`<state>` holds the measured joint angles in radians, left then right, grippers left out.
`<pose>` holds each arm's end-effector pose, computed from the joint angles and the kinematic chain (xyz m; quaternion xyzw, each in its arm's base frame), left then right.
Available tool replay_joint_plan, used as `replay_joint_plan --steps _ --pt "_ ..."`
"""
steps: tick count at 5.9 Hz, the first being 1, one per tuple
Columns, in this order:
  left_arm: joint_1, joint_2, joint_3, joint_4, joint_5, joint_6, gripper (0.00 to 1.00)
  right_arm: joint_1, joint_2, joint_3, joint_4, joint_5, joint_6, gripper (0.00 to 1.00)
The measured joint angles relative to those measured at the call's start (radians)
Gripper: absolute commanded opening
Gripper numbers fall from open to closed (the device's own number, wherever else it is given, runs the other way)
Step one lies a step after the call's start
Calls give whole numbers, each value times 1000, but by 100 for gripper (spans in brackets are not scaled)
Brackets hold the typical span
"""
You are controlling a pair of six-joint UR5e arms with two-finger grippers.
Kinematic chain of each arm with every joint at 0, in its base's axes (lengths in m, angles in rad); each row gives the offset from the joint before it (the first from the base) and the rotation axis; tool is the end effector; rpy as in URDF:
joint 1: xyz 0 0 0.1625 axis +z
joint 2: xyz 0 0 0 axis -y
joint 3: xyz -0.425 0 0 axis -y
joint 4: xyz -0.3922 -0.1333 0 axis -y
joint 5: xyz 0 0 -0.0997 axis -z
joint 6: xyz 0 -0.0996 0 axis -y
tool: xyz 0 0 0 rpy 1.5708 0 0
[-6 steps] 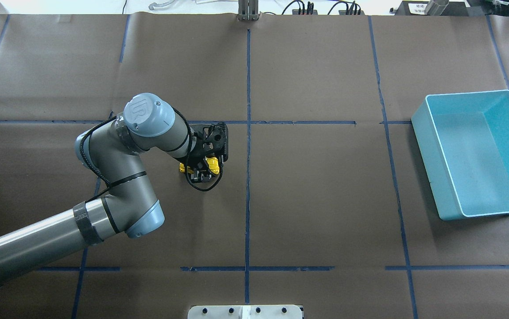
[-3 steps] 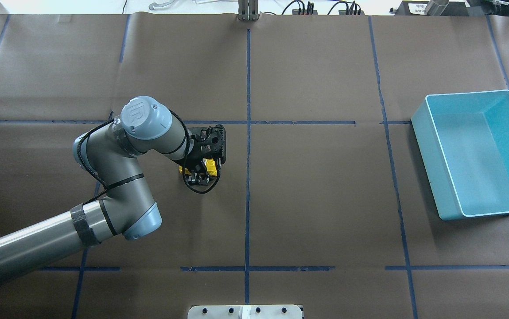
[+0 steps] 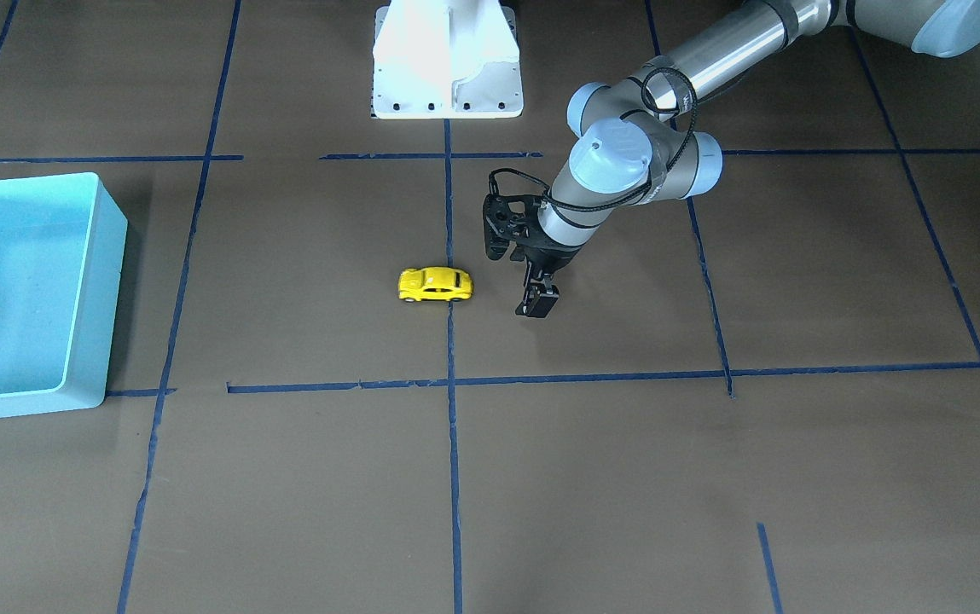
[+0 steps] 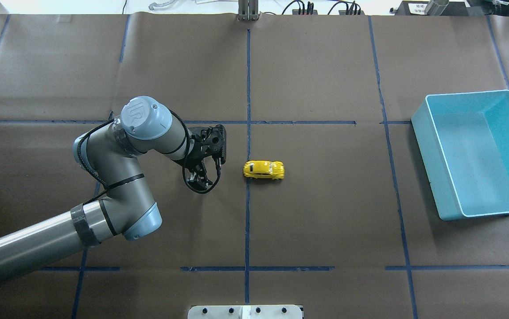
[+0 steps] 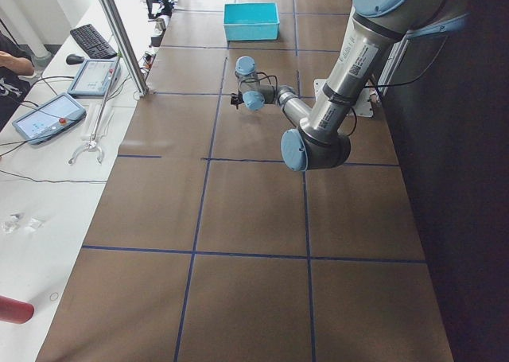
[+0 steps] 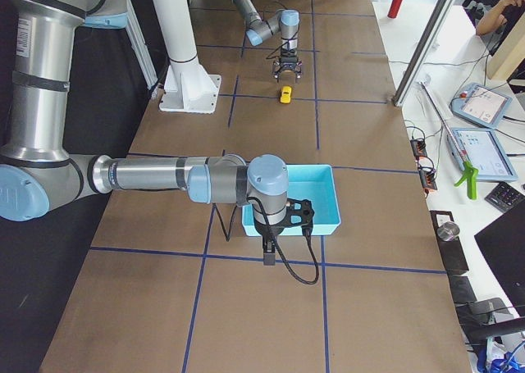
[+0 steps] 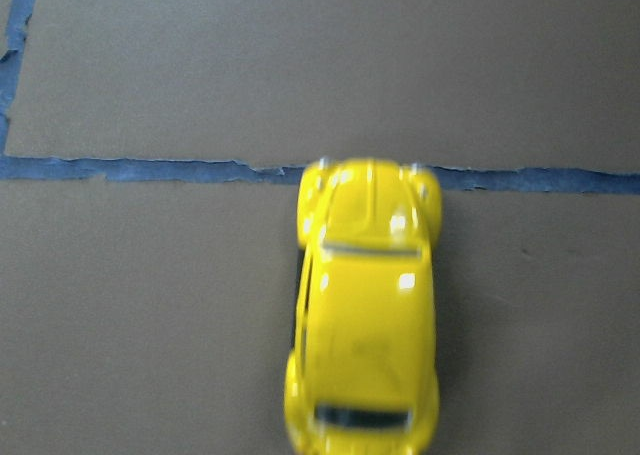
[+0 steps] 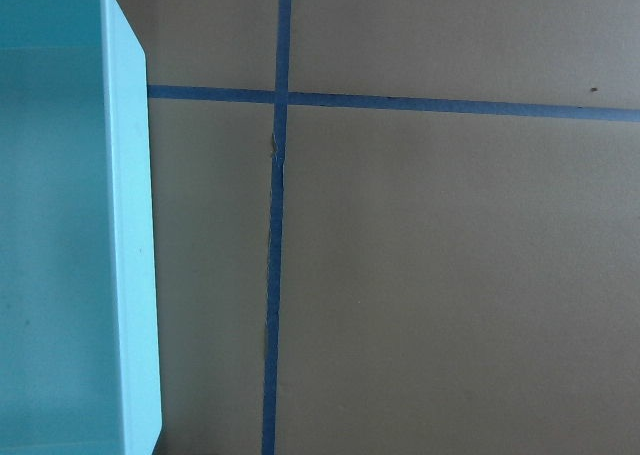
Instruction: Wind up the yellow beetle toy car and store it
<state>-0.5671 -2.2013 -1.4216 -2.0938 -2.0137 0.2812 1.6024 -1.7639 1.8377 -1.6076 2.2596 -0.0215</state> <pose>0.5651 -0.4673 0.2884 0.3712 0.3461 0.5970 0.6213 0.0830 -0.4096 0.6238 0.0264 -0.3370 -0.0015 0.9411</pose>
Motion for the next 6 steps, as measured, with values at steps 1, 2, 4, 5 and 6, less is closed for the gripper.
replay_joint_plan --steps 1,2,4,5,6 --pt "-2 1 0 0 1 2 100 0 1 0 0 0 0 100" --pt "-3 6 -7 1 2 4 100 -1 1 0 0 0 0 100" --pt "-5 18 -20 3 3 4 100 -1 -1 1 0 0 0 100" --pt "-5 20 -22 3 4 4 100 -1 -2 1 0 2 0 100" --pt "-11 21 -25 7 6 3 100 -1 -3 3 0 3 0 100"
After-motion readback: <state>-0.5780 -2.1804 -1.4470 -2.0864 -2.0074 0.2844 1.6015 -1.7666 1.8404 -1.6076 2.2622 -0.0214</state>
